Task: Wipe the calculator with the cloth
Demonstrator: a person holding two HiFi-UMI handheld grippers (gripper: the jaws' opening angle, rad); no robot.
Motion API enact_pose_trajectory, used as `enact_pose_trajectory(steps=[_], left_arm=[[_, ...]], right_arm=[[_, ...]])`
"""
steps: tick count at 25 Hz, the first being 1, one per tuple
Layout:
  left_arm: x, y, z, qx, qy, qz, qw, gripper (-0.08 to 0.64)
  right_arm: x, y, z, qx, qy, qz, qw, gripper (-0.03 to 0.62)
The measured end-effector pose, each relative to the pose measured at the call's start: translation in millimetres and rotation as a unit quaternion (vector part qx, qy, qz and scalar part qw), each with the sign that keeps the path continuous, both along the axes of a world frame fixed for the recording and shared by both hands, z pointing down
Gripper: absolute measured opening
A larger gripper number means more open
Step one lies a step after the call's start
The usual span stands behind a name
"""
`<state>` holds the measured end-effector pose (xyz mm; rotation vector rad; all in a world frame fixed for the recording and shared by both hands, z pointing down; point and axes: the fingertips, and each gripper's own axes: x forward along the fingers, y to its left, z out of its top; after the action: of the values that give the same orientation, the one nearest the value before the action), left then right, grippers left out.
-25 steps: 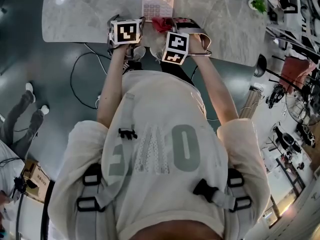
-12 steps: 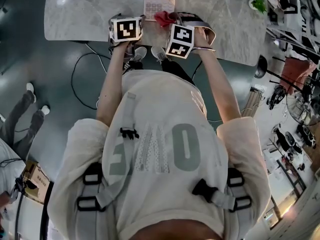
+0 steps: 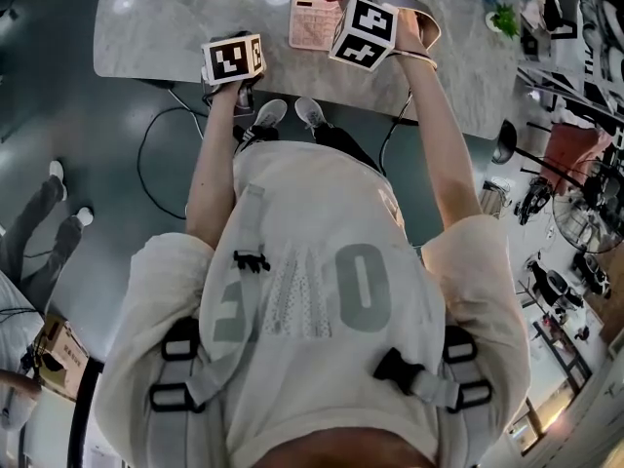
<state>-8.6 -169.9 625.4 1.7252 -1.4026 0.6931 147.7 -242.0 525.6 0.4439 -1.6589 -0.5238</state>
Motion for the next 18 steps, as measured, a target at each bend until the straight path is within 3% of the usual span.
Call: enact_pose_trajectory(steps=[6,18], left_arm=[[3.2,-1.3,-5.9,-0.016,0.022,0.003,0.9996,0.020],[-19.4,3.8,-67.7,0.086,0.023,-0.012,0.9960,0.020]], right_arm=[[-18.7,-16.4,9.8,0.004,0.006,-0.001,1.000,0.055],[-38.8,-6.4,55.6,-0.021,0.026,0.005,0.999,0.055]])
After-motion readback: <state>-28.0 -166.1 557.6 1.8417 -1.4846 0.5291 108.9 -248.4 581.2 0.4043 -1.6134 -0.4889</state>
